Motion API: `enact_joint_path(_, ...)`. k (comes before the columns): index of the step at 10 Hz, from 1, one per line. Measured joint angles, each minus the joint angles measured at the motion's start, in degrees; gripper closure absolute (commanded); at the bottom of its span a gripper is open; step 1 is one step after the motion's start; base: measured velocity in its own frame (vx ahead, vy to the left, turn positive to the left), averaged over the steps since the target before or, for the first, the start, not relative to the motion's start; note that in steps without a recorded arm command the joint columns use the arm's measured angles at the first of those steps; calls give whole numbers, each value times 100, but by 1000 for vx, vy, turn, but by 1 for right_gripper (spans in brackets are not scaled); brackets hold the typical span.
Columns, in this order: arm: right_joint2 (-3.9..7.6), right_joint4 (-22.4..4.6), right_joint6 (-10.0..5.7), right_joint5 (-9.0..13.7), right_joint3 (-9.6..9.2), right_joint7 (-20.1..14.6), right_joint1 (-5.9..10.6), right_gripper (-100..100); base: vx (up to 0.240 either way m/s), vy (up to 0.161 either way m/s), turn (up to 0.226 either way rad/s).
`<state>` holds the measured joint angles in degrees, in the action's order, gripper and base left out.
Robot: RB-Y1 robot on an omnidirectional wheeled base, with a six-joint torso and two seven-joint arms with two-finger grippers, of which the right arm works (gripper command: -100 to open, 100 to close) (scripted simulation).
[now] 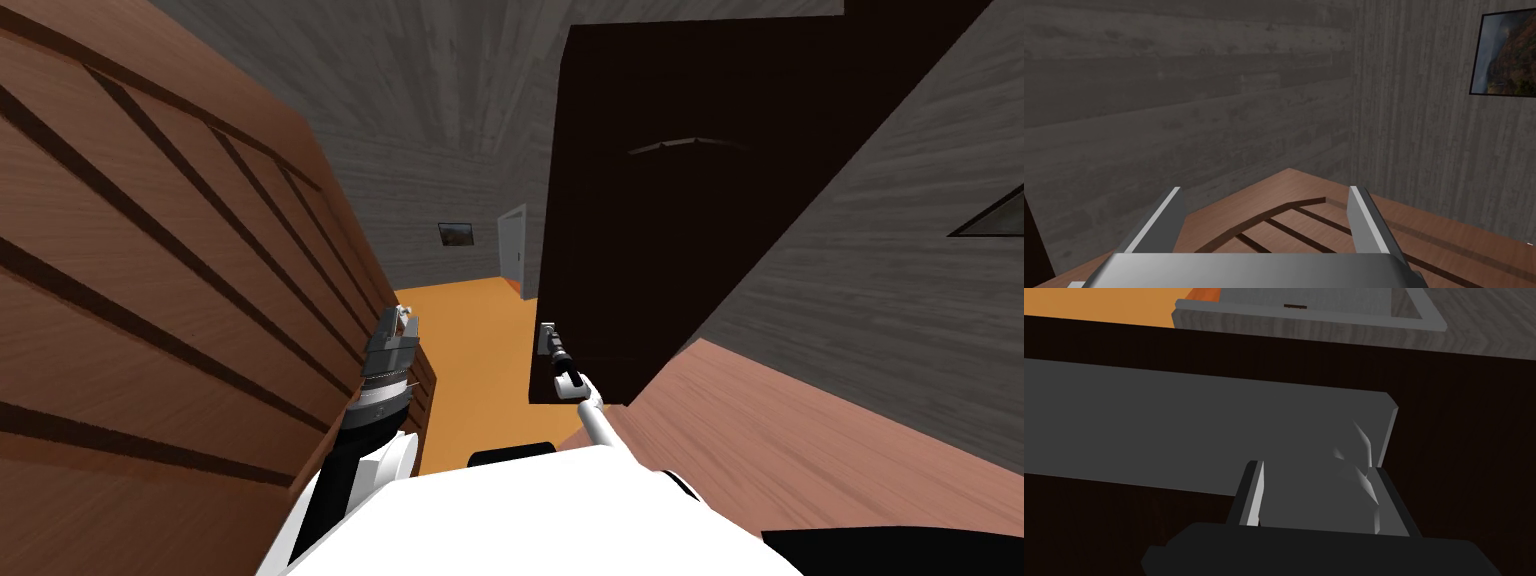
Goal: Push the door open
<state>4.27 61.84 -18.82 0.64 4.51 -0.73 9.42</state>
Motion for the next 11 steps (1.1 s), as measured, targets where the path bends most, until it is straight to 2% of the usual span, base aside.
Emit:
enact_joint_path(1, 9, -6, 23, 14, 62, 7, 13, 100, 135, 54, -55)
enact_joint_path(4, 49, -171, -42, 56, 261, 46, 112, 100, 149, 88, -65)
enact_joint_path(6, 70, -172, -26, 83, 375, 52, 106, 100, 144, 77, -72)
enact_joint_path(7, 44, -58, 7, 85, 424, 80, 40, 100, 122, 100, -79)
enact_joint_path(11, 109, -262, -22, 152, 711, 114, 169, 100, 156, 104, -83)
